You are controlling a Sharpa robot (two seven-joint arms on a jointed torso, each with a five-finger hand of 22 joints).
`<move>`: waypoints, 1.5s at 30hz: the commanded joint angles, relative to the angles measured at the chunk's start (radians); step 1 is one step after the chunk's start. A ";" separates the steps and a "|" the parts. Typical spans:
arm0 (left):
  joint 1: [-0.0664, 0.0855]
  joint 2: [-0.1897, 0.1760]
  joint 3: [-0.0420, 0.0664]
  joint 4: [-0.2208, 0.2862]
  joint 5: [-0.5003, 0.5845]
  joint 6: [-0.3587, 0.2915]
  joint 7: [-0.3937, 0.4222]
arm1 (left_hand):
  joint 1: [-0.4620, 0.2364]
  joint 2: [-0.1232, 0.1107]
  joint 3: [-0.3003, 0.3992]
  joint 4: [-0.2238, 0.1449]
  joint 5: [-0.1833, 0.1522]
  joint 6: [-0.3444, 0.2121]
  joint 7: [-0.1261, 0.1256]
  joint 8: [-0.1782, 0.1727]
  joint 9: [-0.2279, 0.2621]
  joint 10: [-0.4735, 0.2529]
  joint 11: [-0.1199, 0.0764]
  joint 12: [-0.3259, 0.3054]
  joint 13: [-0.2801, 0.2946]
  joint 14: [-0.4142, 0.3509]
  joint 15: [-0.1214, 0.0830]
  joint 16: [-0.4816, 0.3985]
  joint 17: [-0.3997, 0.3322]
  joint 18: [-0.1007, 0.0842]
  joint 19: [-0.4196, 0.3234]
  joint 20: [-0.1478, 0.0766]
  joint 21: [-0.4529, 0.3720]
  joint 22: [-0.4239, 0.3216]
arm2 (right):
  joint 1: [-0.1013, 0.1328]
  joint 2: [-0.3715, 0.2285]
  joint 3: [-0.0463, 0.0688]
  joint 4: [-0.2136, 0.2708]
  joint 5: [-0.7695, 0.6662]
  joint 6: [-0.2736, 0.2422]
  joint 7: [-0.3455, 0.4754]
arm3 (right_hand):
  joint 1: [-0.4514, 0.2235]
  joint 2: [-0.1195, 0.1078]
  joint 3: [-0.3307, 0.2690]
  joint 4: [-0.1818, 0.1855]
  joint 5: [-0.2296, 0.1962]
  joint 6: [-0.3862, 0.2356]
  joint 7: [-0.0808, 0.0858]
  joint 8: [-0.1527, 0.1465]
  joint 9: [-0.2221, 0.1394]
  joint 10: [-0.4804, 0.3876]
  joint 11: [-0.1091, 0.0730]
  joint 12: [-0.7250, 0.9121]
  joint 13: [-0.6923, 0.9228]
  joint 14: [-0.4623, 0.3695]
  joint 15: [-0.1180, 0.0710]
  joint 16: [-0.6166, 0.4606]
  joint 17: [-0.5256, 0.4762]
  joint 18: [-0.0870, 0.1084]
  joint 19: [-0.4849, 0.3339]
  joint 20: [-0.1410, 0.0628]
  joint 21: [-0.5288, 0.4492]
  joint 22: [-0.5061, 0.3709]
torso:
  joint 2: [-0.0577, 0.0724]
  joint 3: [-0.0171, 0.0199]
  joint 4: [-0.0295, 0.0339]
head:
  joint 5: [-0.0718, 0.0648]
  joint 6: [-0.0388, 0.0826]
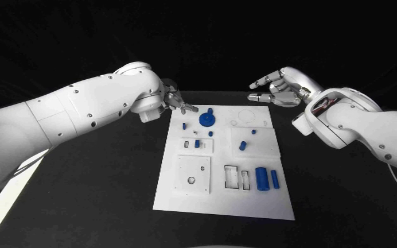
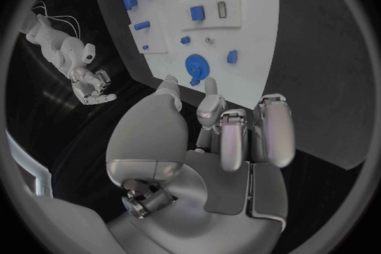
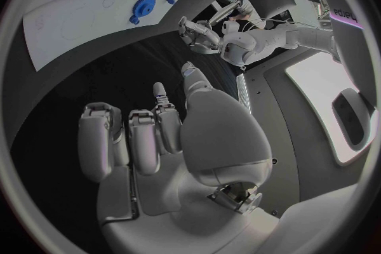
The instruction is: Assemble the parts on the task board
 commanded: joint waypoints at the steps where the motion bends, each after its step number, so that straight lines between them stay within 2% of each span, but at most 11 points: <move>1: 0.011 0.025 0.000 -0.065 -0.023 0.086 0.008 | 0.008 0.003 -0.005 0.001 0.003 -0.003 0.002 -0.005 -0.004 -0.005 -0.001 -0.002 -0.001 0.104 0.008 0.003 0.263 0.003 0.021 0.006 -0.003 -0.002 | -0.001 0.003 0.000 -0.003 0.002 0.013 0.007 | 0.002 0.001 -0.006 0.001 0.002 -0.003 -0.002 0.005 0.001 -0.008 0.001 -0.002 0.119 0.082 -0.001 -0.005 0.174 0.018 -0.007 -0.002 -0.004 0.000 | 0.001 0.0012 -0.0015 | 0.004 0.003; 5: 0.018 0.059 -0.001 -0.141 -0.052 0.099 0.014 | 0.014 0.008 -0.009 0.001 0.003 0.007 0.001 -0.008 -0.011 0.003 -0.001 0.008 0.009 0.104 0.009 0.003 0.263 0.002 0.023 0.008 0.000 0.003 | -0.001 0.007 0.000 -0.005 0.003 0.013 0.008 | 0.002 0.001 -0.006 0.001 0.002 -0.003 -0.002 0.005 0.001 -0.008 0.001 -0.002 0.119 0.082 -0.001 -0.005 0.174 0.018 -0.007 -0.002 -0.004 0.000 | 0.002 -0.0014 0.0002 | 0.002 0.003; 8: 0.017 0.089 -0.008 -0.196 -0.064 0.121 0.021 | 0.015 0.017 -0.018 0.001 0.000 0.036 -0.005 -0.009 -0.025 0.020 -0.005 0.028 0.028 0.104 0.006 0.003 0.263 0.001 0.027 0.008 0.005 0.012 | -0.001 0.010 0.000 -0.007 0.003 0.015 0.008 | 0.004 0.002 -0.006 0.000 0.001 -0.002 -0.002 0.005 0.001 -0.007 0.001 -0.001 0.119 0.082 -0.001 -0.005 0.174 0.018 -0.007 -0.002 -0.004 0.000 | 0.001 -0.0010 0.0019 | 0.001 0.004; 13: 0.007 0.124 -0.020 -0.261 -0.067 0.145 0.032 | 0.017 0.025 -0.023 0.001 0.000 0.050 -0.008 -0.011 -0.033 0.027 -0.008 0.035 0.035 0.104 0.004 0.003 0.263 0.000 0.029 0.006 0.009 0.018 | -0.001 0.014 0.000 -0.008 0.004 0.017 0.009 | 0.005 0.003 -0.006 0.000 0.001 -0.002 -0.002 0.005 0.002 -0.007 0.001 0.000 0.120 0.082 -0.001 -0.004 0.175 0.018 -0.007 -0.002 -0.004 0.001 | 0.001 -0.0011 0.0012 | 0.003 0.003; 19: -0.013 0.155 -0.027 -0.316 -0.066 0.153 0.044 | 0.018 0.035 -0.027 0.001 0.000 0.066 -0.012 -0.012 -0.041 0.034 -0.011 0.041 0.042 0.104 0.001 0.003 0.263 -0.002 0.031 0.004 0.014 0.025 | -0.001 0.017 0.000 -0.010 0.004 0.018 0.010 | 0.007 0.004 -0.006 -0.001 0.001 -0.002 -0.002 0.005 0.002 -0.007 0.001 -0.001 0.119 0.082 -0.001 -0.005 0.174 0.018 -0.007 -0.002 -0.004 0.000 | 0.001 -0.0011 -0.0002 | 0.005 0.000; 22: -0.021 0.164 -0.028 -0.330 -0.065 0.154 0.050 | 0.019 0.039 -0.028 0.001 0.000 0.070 -0.013 -0.012 -0.043 0.036 -0.012 0.044 0.044 0.104 0.000 0.003 0.263 -0.002 0.032 0.003 0.015 0.028 | -0.002 0.018 0.000 -0.011 0.003 0.019 0.010 | 0.007 0.004 -0.006 -0.001 0.001 -0.002 -0.002 0.005 0.002 -0.007 0.001 -0.001 0.119 0.082 -0.001 -0.005 0.174 0.018 -0.007 -0.002 -0.004 0.000 | 0.001 -0.0001 -0.0002 | 0.004 -0.001; 27: -0.031 0.175 -0.032 -0.341 -0.055 0.169 0.055 | 0.022 0.046 -0.028 0.000 0.001 0.079 -0.016 -0.012 -0.046 0.039 -0.015 0.047 0.048 0.104 -0.002 0.003 0.263 -0.003 0.034 0.002 0.019 0.033 | -0.002 0.020 0.000 -0.012 0.003 0.020 0.010 | 0.007 0.004 -0.006 -0.001 0.001 -0.002 -0.002 0.005 0.002 -0.007 0.001 -0.001 0.119 0.082 -0.001 -0.005 0.174 0.018 -0.007 -0.002 -0.004 0.000 | 0.000 -0.0005 0.0010 | 0.003 -0.005; 39: -0.037 0.179 -0.041 -0.343 -0.036 0.203 0.054 | 0.039 0.064 -0.025 -0.003 0.002 0.090 -0.019 -0.014 -0.054 0.043 -0.018 0.049 0.049 0.104 -0.005 0.003 0.263 -0.004 0.036 -0.001 0.022 0.038 | -0.002 0.020 0.000 -0.012 -0.003 0.021 0.010 | 0.009 0.005 -0.005 -0.001 0.001 -0.001 -0.003 0.006 0.002 -0.007 0.001 0.000 0.120 0.082 -0.001 -0.005 0.174 0.018 -0.007 -0.002 -0.004 0.000 | 0.000 0.0010 0.0011 | 0.005 -0.007; 45: -0.037 0.181 -0.042 -0.342 -0.031 0.205 0.056 | 0.048 0.068 -0.023 -0.004 0.002 0.093 -0.020 -0.016 -0.057 0.044 -0.019 0.050 0.050 0.104 -0.005 0.003 0.263 -0.005 0.036 -0.002 0.023 0.040 | -0.002 0.021 0.000 -0.012 -0.004 0.022 0.009 | 0.009 0.005 -0.005 -0.001 0.001 -0.001 -0.003 0.006 0.002 -0.007 0.001 0.000 0.120 0.082 -0.001 -0.005 0.174 0.018 -0.007 -0.002 -0.004 0.000 | 0.000 0.0000 0.0012 | 0.006 -0.008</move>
